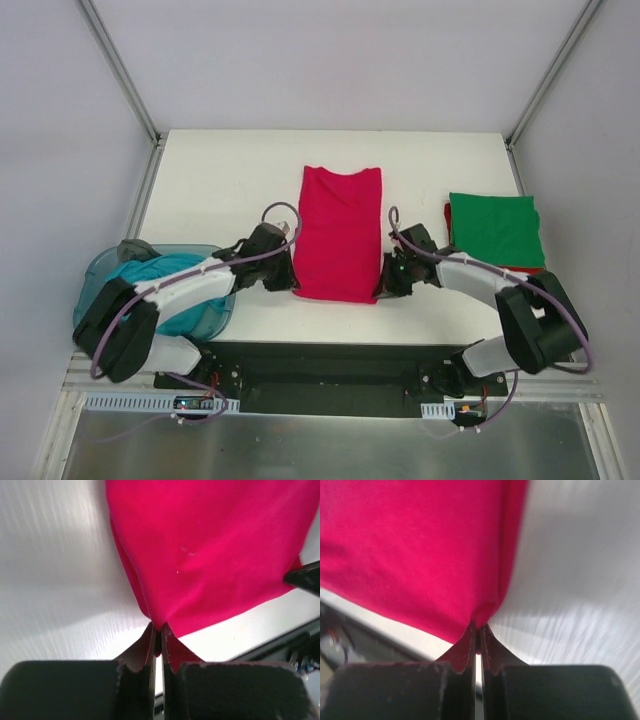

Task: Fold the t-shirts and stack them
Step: Grab one side of the 2/3 rectangular tshirt with both arms, then fold the long partially folded tshirt into a neat square

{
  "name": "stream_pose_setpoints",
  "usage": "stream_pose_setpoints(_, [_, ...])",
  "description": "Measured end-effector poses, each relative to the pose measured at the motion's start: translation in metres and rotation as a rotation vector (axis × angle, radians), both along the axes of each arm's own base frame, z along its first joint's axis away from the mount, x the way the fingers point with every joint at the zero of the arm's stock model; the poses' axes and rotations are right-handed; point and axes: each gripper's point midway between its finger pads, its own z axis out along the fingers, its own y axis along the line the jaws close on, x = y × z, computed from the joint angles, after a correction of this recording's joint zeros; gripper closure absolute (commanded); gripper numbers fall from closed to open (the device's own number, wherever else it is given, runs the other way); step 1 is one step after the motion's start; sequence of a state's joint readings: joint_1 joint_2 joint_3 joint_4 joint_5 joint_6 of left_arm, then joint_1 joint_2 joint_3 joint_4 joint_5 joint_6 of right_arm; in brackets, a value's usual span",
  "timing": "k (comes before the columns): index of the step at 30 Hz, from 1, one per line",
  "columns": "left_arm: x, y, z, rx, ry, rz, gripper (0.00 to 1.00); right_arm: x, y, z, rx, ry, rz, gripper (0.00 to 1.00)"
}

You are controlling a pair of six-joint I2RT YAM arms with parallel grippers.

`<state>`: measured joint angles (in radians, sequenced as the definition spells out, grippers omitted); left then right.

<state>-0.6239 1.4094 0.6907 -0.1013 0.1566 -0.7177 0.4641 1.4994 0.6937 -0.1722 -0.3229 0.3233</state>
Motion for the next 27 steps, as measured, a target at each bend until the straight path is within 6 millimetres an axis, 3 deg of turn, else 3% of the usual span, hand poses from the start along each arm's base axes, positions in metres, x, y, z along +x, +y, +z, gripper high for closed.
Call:
stream_pose_setpoints(5, [-0.043,0.005,0.037,-0.068,-0.060,-0.071,1.00,-0.086,0.008,0.022,0.079,0.123,0.196,0.99])
stream_pose_setpoints(11, [-0.076,0.019,0.091,-0.204,-0.173,-0.088,1.00,-0.144,0.012,0.073,0.218,0.156,0.372,0.99])
stream_pose_setpoints(18, [-0.102,0.027,0.122,-0.317,-0.222,-0.120,1.00,-0.181,0.020,0.129,0.395,0.130,0.487,0.99])
stream_pose_setpoints(22, [-0.107,0.027,0.124,-0.321,-0.204,-0.133,1.00,-0.191,0.019,0.142,0.435,0.129,0.487,0.99])
stream_pose_setpoints(27, [-0.099,0.025,0.134,-0.309,-0.217,-0.120,1.00,-0.188,0.018,0.147,0.426,0.102,0.452,0.99])
